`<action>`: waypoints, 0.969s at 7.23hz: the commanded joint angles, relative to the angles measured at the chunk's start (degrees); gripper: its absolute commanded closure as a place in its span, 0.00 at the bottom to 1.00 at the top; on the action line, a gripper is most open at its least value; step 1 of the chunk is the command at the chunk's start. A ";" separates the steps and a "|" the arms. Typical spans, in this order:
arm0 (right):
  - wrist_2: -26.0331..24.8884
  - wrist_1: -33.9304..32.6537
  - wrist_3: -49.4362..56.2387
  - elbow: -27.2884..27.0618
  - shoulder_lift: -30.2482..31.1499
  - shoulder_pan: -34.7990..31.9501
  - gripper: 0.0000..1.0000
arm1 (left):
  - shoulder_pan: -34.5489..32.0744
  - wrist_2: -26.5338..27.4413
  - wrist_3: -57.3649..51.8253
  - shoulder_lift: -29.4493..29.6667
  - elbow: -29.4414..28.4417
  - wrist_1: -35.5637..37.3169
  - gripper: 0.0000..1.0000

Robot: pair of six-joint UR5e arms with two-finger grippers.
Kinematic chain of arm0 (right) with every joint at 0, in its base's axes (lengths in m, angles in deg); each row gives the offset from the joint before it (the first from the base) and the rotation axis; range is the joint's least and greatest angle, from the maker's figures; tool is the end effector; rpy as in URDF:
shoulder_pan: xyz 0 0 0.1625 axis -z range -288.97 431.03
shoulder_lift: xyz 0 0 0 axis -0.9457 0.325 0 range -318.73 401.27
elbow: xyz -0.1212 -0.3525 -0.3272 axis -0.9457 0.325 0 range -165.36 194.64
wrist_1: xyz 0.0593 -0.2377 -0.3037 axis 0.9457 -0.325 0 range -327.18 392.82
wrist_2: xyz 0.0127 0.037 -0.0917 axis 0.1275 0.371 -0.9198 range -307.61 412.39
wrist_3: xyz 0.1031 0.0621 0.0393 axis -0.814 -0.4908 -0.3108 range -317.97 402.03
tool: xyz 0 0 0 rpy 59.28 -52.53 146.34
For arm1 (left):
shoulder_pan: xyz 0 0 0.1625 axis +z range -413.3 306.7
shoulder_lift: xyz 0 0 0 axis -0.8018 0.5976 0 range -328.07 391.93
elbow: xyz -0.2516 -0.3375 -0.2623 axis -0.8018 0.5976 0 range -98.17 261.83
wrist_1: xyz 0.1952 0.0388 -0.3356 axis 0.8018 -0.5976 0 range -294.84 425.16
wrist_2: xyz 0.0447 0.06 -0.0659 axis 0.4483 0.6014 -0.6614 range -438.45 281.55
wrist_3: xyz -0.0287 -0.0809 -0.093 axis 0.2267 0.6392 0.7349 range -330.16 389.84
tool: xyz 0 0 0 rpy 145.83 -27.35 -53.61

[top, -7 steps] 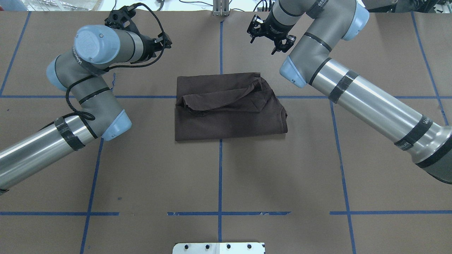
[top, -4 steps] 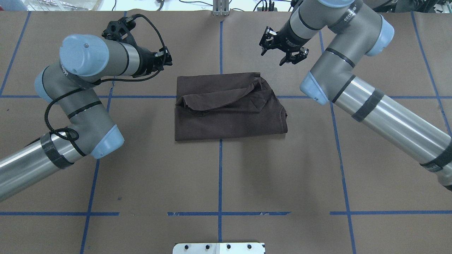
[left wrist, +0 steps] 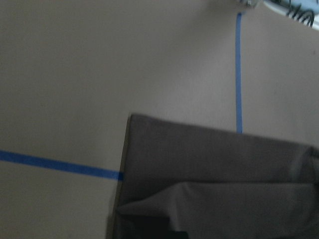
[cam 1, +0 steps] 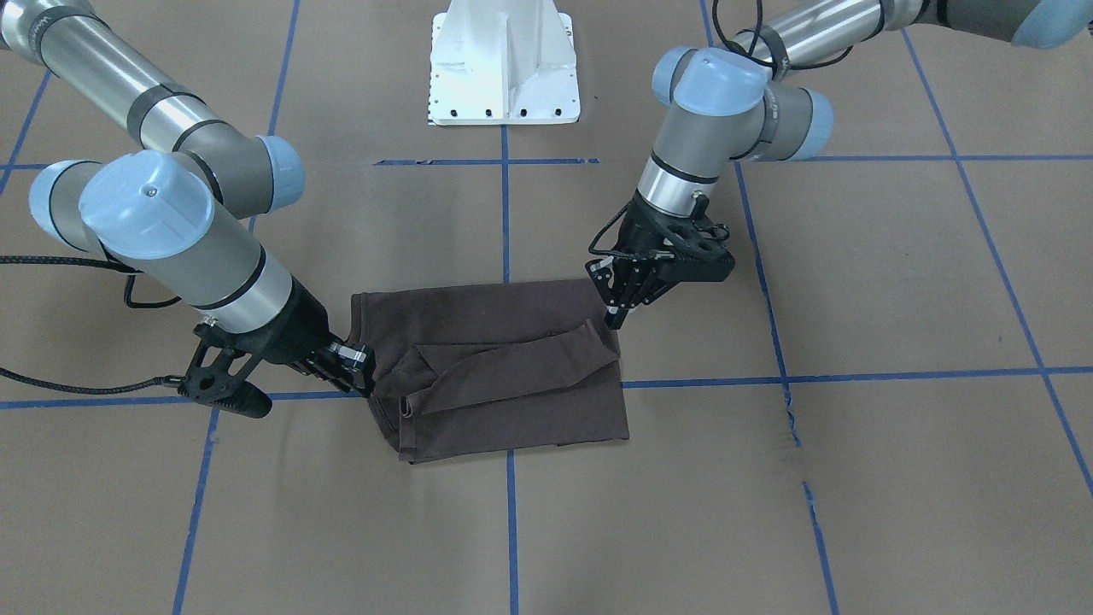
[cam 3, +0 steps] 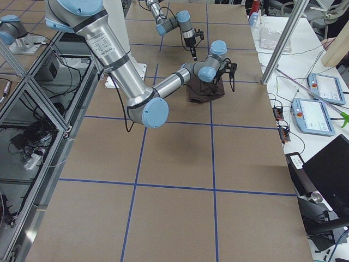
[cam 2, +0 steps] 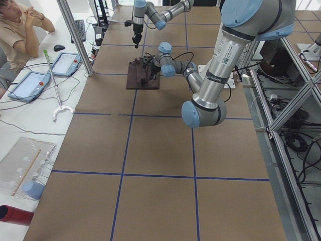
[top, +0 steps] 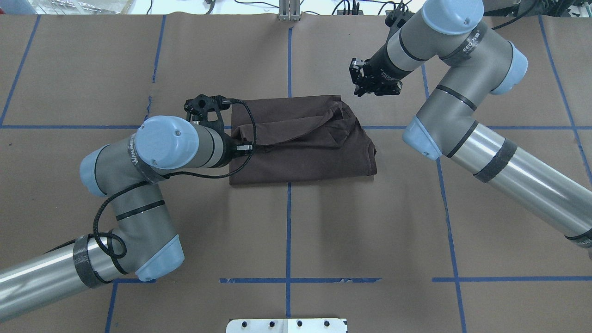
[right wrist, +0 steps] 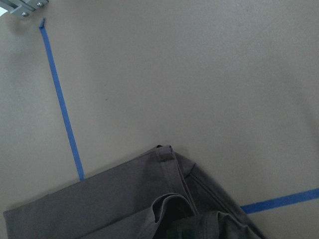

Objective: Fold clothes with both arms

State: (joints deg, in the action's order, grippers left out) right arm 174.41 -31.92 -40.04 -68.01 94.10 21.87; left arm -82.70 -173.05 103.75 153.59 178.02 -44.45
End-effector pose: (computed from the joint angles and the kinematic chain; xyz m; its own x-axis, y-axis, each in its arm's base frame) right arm -0.4489 -0.6204 0.3550 0.4199 0.3070 0.8541 -0.3022 0.9347 -0.1874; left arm 0.5581 -0.4558 0.3435 0.5694 -0.0038 -0.8220 0.2837 0.9394 0.1922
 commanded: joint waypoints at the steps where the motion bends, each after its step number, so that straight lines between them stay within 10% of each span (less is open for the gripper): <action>1: -0.29 0.05 -0.02 -0.23 0.08 0.21 0.10 | 1.45 0.29 -3.49 0.76 -1.70 1.95 1.00; 7: 0.23 -0.21 -0.02 -4.87 3.14 -0.14 0.04 | -11.41 0.03 -13.92 18.84 -28.38 -4.68 1.00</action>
State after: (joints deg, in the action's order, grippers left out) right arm 174.52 -32.06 -40.06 -70.85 95.74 21.77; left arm -88.34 -172.32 93.63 167.85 156.83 -45.13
